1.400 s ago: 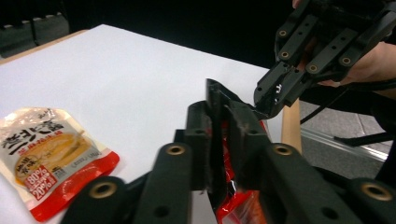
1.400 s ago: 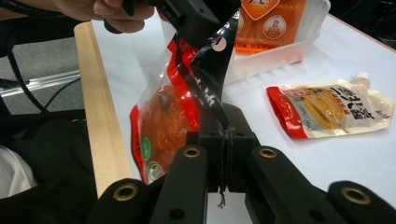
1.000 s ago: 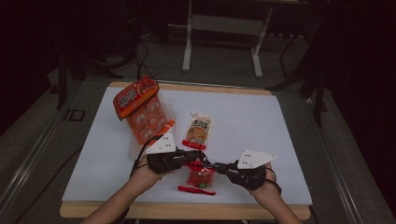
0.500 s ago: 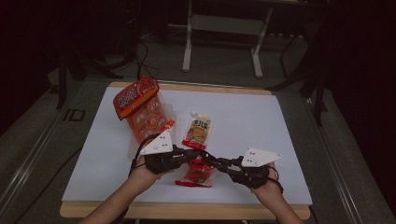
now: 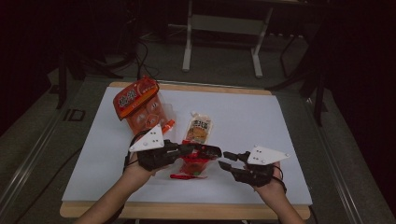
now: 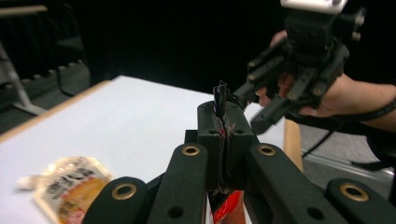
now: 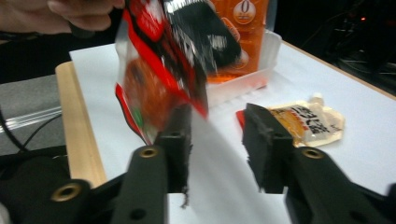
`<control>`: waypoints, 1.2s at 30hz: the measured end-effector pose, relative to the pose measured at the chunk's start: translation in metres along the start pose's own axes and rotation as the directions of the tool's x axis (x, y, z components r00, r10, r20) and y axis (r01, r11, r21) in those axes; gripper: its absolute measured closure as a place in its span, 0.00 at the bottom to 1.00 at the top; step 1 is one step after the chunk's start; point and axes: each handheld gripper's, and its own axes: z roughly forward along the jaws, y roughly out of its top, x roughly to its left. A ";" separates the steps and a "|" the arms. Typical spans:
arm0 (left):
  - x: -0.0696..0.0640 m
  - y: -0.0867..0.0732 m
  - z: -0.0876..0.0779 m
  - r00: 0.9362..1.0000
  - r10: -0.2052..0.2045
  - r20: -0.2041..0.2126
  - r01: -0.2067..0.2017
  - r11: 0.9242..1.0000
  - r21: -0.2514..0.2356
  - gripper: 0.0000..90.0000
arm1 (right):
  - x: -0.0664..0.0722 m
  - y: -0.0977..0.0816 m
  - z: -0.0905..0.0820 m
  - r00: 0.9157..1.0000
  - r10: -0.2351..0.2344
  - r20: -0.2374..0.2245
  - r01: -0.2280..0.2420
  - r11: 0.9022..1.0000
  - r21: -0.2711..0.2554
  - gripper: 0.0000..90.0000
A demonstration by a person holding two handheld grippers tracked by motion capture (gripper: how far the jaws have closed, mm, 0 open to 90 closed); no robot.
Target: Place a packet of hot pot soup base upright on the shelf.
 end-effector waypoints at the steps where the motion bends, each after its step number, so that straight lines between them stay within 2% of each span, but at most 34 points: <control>1: 0.001 0.001 -0.003 1.000 0.006 -0.012 -0.006 1.000 -0.006 0.99 | -0.001 0.000 -0.001 1.000 0.007 0.001 -0.007 1.000 -0.005 0.62; 7: 0.007 0.003 -0.014 0.999 0.006 -0.035 -0.007 1.000 -0.018 0.98 | -0.004 -0.001 -0.004 0.999 0.044 0.000 -0.044 0.998 -0.038 0.37; 9: 0.009 0.002 -0.018 0.999 0.022 -0.048 -0.024 0.999 -0.031 0.98 | -0.004 -0.001 -0.004 0.999 0.038 -0.012 -0.039 0.998 -0.041 0.23; 11: 0.011 0.001 -0.023 0.998 0.025 -0.062 -0.028 0.998 -0.053 0.98 | -0.004 -0.001 -0.006 0.999 0.041 -0.006 -0.041 0.998 -0.051 0.19; 12: 0.012 0.001 -0.025 0.997 0.027 -0.068 -0.031 0.998 -0.059 0.98 | -0.005 -0.002 -0.006 0.999 0.049 -0.018 -0.050 0.997 -0.066 0.15; 14: 0.015 0.001 -0.032 0.995 0.038 -0.093 -0.046 0.996 -0.077 0.98 | -0.006 -0.003 -0.007 0.999 0.046 -0.007 -0.047 0.996 -0.076 0.14; 18: 0.022 0.001 -0.044 0.992 0.035 -0.117 -0.047 0.993 -0.105 0.98 | -0.010 -0.006 -0.008 0.999 0.052 -0.012 -0.052 0.996 -0.069 0.13; 21: 0.028 0.000 -0.055 0.989 0.033 -0.141 -0.052 0.990 -0.133 0.98 | -0.012 -0.007 -0.010 0.998 0.059 -0.014 -0.060 0.996 -0.073 0.13; 22: 0.030 0.000 -0.058 0.987 0.035 -0.160 -0.057 0.989 -0.140 0.98 | -0.013 -0.008 -0.011 0.998 0.065 -0.014 -0.065 0.995 -0.075 0.14; 23: 0.030 0.000 -0.058 0.987 0.035 -0.160 -0.057 0.989 -0.140 0.98 | -0.013 -0.008 -0.011 0.998 0.065 -0.014 -0.065 0.995 -0.075 0.14; 29: 0.046 -0.010 -0.079 0.978 0.033 -0.208 -0.071 0.982 -0.175 0.98 | -0.016 -0.009 -0.014 0.998 0.069 -0.010 -0.070 0.995 -0.077 0.14; 31: 0.051 -0.016 -0.084 0.977 0.013 -0.213 -0.055 0.980 -0.190 0.98 | -0.016 -0.010 -0.014 0.997 0.071 -0.008 -0.071 0.995 -0.073 0.14; 32: 0.053 -0.018 -0.085 0.974 0.013 -0.227 -0.057 0.980 -0.188 0.98 | -0.016 -0.010 -0.013 0.997 0.070 -0.010 -0.071 0.995 -0.072 0.14; 33: 0.055 -0.021 -0.087 0.975 0.007 -0.221 -0.051 0.980 -0.192 0.98 | -0.016 -0.011 -0.013 0.997 0.072 -0.012 -0.072 0.995 -0.072 0.14; 35: 0.058 -0.026 -0.089 0.975 -0.001 -0.223 -0.043 0.981 -0.191 0.98 | -0.017 -0.011 -0.012 0.997 0.072 -0.013 -0.073 0.995 -0.066 0.14; 36: 0.060 -0.028 -0.090 0.978 -0.004 -0.209 -0.037 0.980 -0.194 0.98 | -0.017 -0.012 -0.012 0.997 0.073 -0.014 -0.074 0.995 -0.067 0.14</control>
